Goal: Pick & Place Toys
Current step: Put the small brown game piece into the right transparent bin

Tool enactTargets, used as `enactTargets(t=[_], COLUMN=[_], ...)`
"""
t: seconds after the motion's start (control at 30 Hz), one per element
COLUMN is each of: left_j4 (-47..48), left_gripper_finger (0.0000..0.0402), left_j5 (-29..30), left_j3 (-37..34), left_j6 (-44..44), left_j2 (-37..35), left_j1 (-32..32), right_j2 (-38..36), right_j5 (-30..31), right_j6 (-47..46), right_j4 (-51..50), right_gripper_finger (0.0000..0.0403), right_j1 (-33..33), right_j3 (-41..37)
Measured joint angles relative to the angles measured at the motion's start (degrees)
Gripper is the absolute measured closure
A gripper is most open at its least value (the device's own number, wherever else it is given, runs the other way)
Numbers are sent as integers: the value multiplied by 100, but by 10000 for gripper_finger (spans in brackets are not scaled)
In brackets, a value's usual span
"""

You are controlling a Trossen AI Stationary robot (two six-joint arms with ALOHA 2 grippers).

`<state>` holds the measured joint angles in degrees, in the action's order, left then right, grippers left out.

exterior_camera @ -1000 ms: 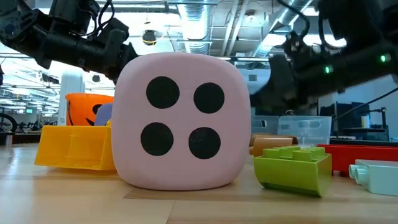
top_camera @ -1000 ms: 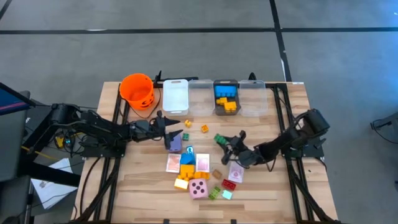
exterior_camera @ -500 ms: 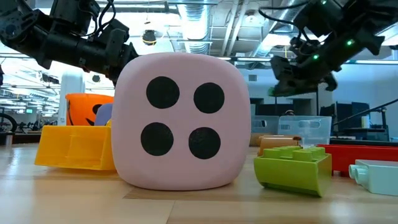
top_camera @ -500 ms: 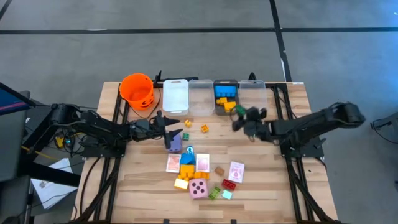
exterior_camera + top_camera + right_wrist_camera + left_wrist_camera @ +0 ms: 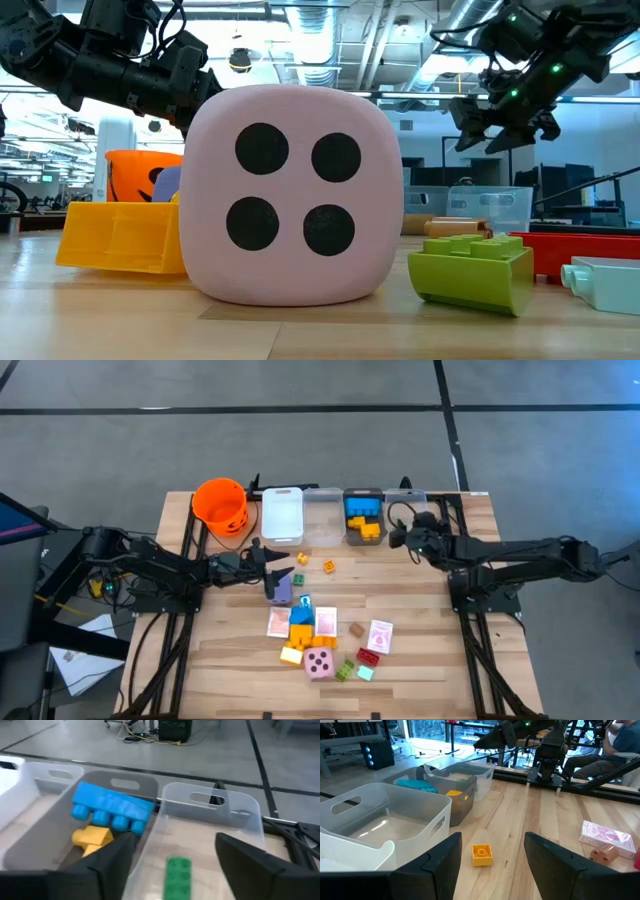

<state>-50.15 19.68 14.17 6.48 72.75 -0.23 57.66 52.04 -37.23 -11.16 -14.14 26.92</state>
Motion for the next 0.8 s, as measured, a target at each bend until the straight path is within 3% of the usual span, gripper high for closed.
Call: enactTargets(t=[0.07, 0.17, 0.3, 0.57, 0.8], left_j4=[-14, -39, -42, -42, -42], left_gripper_finger=[192, 192, 192, 192, 192], left_j5=[0, 0, 0, 0, 0], left_j3=[0, 0, 0, 0, 0], left_j6=[0, -4, -8, -4, -9], left_j2=[0, 0, 0, 0, 0], left_j1=[0, 0, 0, -2, -2], right_j2=[56, 175, 489, 1447, 2137], right_j5=[-169, -958, -1840, -1792, -2482], right_j6=[-7, 5, 129, 0, 161], right_j4=[1, 68, 331, 849, 2407], right_gripper_finger=[96, 75, 66, 72, 73], right_j1=[-56, 51, 818, 2795, 3912], right_j3=[0, 0, 0, 2, 3])
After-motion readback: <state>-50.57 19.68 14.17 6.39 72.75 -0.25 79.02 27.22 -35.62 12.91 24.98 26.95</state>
